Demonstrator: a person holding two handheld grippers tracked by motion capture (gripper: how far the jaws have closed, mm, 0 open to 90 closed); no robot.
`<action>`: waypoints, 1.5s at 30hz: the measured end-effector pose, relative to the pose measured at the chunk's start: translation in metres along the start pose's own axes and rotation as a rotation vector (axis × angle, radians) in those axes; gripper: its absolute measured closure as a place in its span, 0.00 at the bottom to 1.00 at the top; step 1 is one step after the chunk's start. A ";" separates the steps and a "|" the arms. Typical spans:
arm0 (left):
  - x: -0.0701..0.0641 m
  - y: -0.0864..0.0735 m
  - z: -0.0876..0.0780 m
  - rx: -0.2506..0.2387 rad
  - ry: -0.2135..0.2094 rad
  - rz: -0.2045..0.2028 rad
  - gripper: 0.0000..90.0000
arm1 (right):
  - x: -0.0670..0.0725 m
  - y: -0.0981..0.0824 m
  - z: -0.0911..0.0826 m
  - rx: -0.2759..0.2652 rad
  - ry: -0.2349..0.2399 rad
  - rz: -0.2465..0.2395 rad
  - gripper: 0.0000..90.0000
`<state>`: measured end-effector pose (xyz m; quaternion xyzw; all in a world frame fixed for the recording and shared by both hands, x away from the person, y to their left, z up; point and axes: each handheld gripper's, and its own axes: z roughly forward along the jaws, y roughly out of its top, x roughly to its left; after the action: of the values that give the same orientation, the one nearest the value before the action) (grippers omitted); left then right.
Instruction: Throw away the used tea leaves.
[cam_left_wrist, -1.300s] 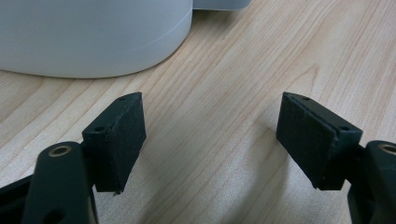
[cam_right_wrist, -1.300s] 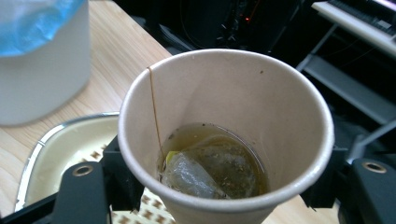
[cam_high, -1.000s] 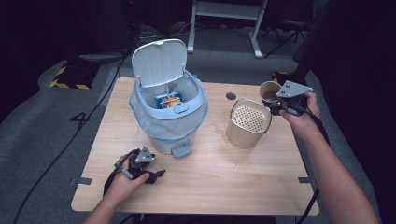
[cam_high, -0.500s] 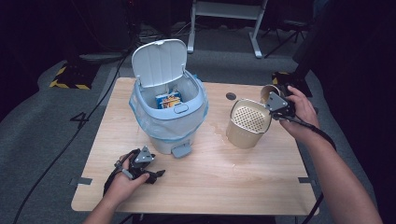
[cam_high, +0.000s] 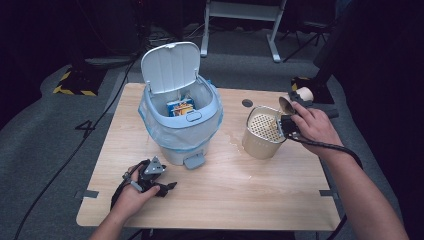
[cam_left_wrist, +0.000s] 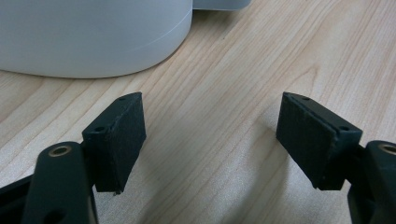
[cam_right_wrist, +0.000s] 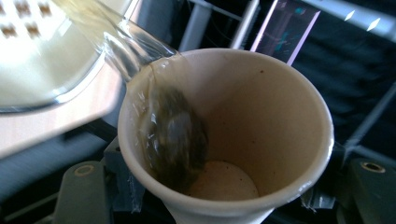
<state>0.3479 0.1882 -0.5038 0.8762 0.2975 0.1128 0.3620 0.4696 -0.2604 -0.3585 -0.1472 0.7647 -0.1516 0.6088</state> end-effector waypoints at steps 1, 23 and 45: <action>0.000 0.000 0.000 0.000 0.000 0.000 0.27 | 0.001 0.003 0.000 0.012 -0.026 -0.046 0.35; 0.000 0.000 0.000 0.000 0.000 0.000 0.27 | 0.000 0.024 -0.015 0.073 -0.269 -0.338 0.35; 0.000 0.000 0.000 0.000 0.000 0.000 0.27 | -0.001 0.019 -0.013 0.069 -0.271 -0.319 0.34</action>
<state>0.3478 0.1882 -0.5038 0.8762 0.2976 0.1130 0.3619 0.4559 -0.2421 -0.3625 -0.2644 0.6372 -0.2511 0.6790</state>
